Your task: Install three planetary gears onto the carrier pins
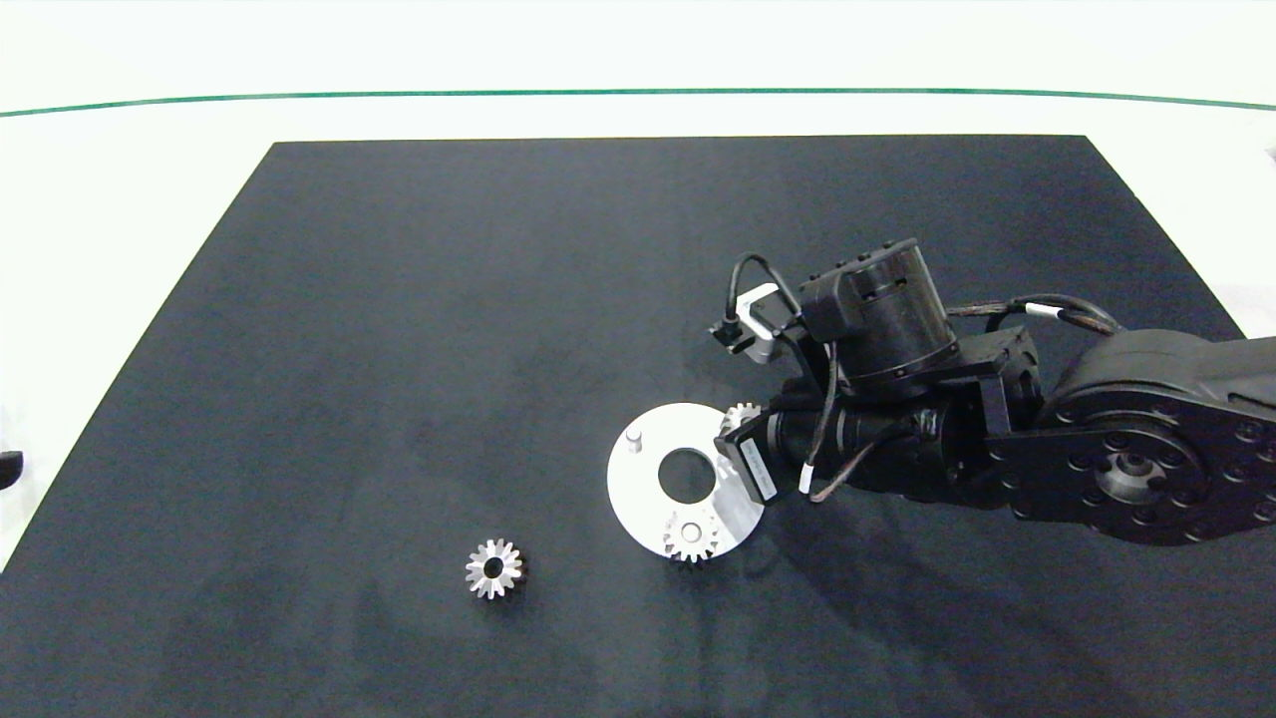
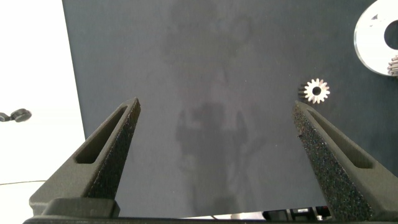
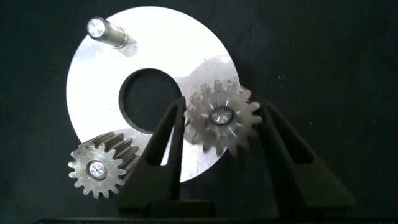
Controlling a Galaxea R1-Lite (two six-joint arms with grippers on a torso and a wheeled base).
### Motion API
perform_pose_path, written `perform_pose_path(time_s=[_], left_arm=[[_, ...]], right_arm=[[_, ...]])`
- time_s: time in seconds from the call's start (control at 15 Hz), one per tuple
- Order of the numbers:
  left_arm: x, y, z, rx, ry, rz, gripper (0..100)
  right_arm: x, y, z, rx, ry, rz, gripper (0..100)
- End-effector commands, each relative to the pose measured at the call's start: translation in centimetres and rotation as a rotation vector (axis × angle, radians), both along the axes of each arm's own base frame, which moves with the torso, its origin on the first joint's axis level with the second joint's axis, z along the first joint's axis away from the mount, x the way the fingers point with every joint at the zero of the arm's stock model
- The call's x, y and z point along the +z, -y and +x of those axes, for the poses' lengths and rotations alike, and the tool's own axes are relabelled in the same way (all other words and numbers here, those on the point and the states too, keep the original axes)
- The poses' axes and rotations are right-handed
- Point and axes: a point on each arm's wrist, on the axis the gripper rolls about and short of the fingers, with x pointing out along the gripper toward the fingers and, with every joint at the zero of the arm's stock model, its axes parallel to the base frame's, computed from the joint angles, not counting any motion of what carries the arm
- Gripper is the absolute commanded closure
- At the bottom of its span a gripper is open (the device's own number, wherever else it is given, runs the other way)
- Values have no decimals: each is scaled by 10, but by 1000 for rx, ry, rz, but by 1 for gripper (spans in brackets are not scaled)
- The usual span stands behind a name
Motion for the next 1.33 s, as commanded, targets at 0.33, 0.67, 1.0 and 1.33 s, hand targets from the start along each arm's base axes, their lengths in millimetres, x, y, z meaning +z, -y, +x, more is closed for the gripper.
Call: perform_pose_path(time_s=[0.33,0.67,1.0,1.33], left_arm=[[-2,1,1,-18,-14,1,0],[-12,21,17,-251,-115,-74,0],[-69,51,40,-458,-149,29,0],[-135,92,78,-511,-213,216,0]], right_arm=[[26,19,-20,-14,51,30,0],[44,103,-111,-83,146,49,0],[48,146,-159,-64,230,96,0],[61,156,-178,-6,301,144,0]])
